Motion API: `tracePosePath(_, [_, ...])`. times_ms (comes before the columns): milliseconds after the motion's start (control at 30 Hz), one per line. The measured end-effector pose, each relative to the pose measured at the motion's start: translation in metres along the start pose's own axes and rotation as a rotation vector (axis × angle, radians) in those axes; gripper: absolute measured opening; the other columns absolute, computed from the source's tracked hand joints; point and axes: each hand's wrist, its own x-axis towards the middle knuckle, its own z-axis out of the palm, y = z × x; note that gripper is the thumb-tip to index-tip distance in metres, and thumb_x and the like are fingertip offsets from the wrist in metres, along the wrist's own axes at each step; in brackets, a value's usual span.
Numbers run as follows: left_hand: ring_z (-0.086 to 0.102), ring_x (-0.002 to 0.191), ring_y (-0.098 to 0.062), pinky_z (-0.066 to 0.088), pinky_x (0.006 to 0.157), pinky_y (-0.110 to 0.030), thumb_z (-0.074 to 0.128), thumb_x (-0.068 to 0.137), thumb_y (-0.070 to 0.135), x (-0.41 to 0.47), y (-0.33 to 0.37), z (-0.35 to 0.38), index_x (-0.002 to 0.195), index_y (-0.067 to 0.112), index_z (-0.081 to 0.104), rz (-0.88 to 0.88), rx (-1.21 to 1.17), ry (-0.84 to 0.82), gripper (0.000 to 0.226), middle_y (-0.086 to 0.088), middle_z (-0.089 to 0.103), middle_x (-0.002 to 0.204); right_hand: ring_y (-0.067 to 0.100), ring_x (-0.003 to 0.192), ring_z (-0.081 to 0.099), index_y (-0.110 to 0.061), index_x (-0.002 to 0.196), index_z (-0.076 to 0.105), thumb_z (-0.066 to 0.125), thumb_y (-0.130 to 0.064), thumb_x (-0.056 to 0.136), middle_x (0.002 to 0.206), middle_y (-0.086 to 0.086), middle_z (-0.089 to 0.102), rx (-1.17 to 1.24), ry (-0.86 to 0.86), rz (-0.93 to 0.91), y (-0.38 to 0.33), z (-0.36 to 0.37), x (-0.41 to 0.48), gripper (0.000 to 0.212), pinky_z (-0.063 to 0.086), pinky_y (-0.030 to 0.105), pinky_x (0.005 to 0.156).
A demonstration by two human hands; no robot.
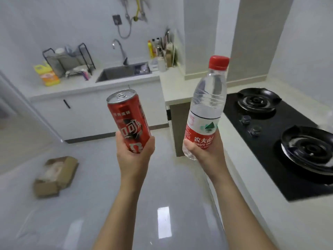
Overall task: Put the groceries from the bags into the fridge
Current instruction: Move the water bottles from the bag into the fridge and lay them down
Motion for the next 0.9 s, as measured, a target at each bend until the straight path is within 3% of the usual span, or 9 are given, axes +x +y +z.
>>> tracePosePath(167, [0.062,0.081,0.001,0.053,0.061,-0.017,0.074,0.08,0.002,0.014,0.02,-0.082,0.1,0.038,0.043,0.112,0.185,0.286,0.051,0.013,0.058,0.095,0.004,0.098,0.065,-0.019,0.128,0.048,0.081,-0.028,0.067,0.111,-0.005,0.065,0.018,-0.232,-0.043,-0.016,0.09,0.014,0.069,0.054,0.018,0.078])
tracePosePath(300, [0.061,0.079,0.005,0.052,0.063,-0.013,0.075,0.078,0.002,0.008,0.039,-0.127,0.1,0.037,0.043,0.134,0.3,0.481,0.052,0.015,0.057,0.092,0.001,0.092,0.065,-0.033,0.112,0.05,0.083,-0.012,0.072,0.104,-0.009,0.065,0.046,-0.419,-0.056,-0.025,0.15,0.021,0.056,0.055,0.02,0.075])
tracePosePath(367, [0.063,0.086,0.0,0.05,0.064,-0.009,0.076,0.077,0.005,-0.003,0.047,-0.147,0.106,0.034,0.043,0.123,0.354,0.549,0.052,0.008,0.058,0.098,0.002,0.088,0.066,-0.032,0.108,0.052,0.083,-0.009,0.072,0.1,-0.008,0.067,0.087,-0.544,-0.061,-0.027,0.175,0.022,0.053,0.054,0.018,0.071])
tracePosePath(433, [0.064,0.089,-0.008,0.054,0.065,-0.016,0.079,0.075,0.012,-0.012,0.052,-0.158,0.106,0.034,0.044,0.103,0.391,0.584,0.052,0.008,0.06,0.099,0.002,0.084,0.066,-0.033,0.106,0.054,0.083,-0.008,0.072,0.094,-0.01,0.068,0.124,-0.622,-0.047,-0.029,0.19,0.025,0.05,0.052,0.015,0.065])
tracePosePath(567, [0.063,0.085,-0.002,0.056,0.066,-0.025,0.08,0.063,0.043,-0.038,0.067,-0.163,0.106,0.04,0.045,0.105,0.399,0.777,0.055,0.021,0.06,0.095,0.004,0.085,0.067,-0.037,0.106,0.054,0.083,-0.01,0.074,0.094,-0.013,0.069,0.204,-0.858,-0.059,-0.039,0.221,0.025,0.051,0.055,0.021,0.068])
tracePosePath(633, [0.063,0.084,-0.002,0.055,0.068,-0.027,0.077,0.065,0.042,-0.049,0.073,-0.161,0.106,0.042,0.046,0.123,0.399,0.88,0.051,0.022,0.06,0.094,0.008,0.089,0.067,-0.035,0.109,0.054,0.085,-0.015,0.072,0.097,-0.01,0.069,0.232,-0.958,-0.076,-0.045,0.23,0.02,0.052,0.056,0.026,0.074])
tracePosePath(700, [0.063,0.085,-0.002,0.056,0.069,-0.028,0.075,0.069,0.037,-0.059,0.078,-0.158,0.104,0.048,0.046,0.145,0.399,0.97,0.046,0.023,0.06,0.095,0.007,0.086,0.067,-0.032,0.108,0.054,0.086,-0.018,0.069,0.095,-0.008,0.069,0.253,-1.033,-0.089,-0.049,0.237,0.016,0.052,0.055,0.022,0.071])
tracePosePath(800, [0.063,0.086,-0.002,0.056,0.066,-0.027,0.075,0.07,0.04,-0.076,0.088,-0.154,0.101,0.055,0.046,0.171,0.437,1.077,0.045,0.025,0.06,0.096,0.008,0.081,0.066,-0.025,0.107,0.055,0.084,-0.006,0.072,0.093,-0.003,0.068,0.29,-1.132,-0.105,-0.056,0.249,0.007,0.05,0.053,0.019,0.063])
tracePosePath(900, [0.063,0.088,0.001,0.057,0.067,-0.025,0.08,0.074,0.039,-0.091,0.102,-0.155,0.101,0.057,0.045,0.191,0.463,1.156,0.047,0.028,0.06,0.096,0.009,0.085,0.066,-0.024,0.112,0.055,0.084,-0.007,0.072,0.097,-0.002,0.068,0.336,-1.211,-0.121,-0.065,0.262,-0.007,0.052,0.053,0.021,0.067])
